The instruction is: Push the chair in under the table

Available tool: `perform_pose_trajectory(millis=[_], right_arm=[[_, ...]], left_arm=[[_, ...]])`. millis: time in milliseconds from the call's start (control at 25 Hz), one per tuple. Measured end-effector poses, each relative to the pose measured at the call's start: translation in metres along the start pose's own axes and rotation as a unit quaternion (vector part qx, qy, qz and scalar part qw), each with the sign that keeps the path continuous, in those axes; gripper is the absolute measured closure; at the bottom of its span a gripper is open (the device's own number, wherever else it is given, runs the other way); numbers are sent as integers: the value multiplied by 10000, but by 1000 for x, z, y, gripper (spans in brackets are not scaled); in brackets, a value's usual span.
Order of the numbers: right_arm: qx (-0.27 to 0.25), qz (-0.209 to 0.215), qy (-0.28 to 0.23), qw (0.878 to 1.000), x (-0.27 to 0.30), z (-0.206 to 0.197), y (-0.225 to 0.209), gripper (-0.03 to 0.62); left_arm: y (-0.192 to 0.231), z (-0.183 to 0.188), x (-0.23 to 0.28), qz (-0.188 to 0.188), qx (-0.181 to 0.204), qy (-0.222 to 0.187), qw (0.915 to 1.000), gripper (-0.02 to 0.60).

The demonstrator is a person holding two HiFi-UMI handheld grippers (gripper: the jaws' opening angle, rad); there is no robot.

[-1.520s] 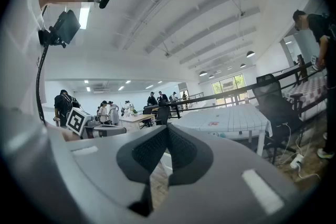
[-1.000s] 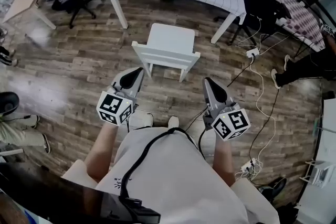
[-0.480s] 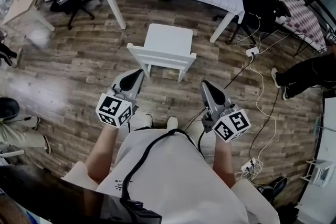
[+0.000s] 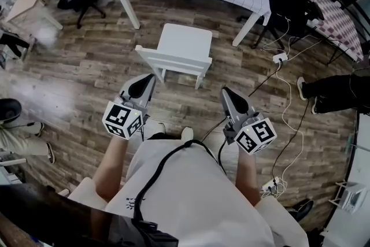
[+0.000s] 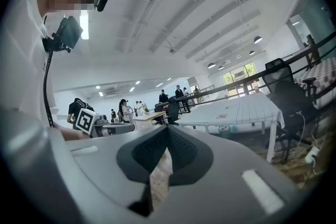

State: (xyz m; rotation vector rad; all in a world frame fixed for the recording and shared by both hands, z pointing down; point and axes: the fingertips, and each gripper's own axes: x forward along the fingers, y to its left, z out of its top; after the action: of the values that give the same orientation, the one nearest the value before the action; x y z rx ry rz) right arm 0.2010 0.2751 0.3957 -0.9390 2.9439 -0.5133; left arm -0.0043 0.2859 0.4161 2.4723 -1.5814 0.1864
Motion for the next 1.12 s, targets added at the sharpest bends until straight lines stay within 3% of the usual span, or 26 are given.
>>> perform_pose_trajectory(millis=[600,1120], right_arm=[[81,367,165,9992,3,-8,-14,588],[99,138,190,9997,73,1,-30,588]], left_arm=[[0,-13,-7,452,-119,140,9988,577],[61,-7,38,72,62,261,9996,575]])
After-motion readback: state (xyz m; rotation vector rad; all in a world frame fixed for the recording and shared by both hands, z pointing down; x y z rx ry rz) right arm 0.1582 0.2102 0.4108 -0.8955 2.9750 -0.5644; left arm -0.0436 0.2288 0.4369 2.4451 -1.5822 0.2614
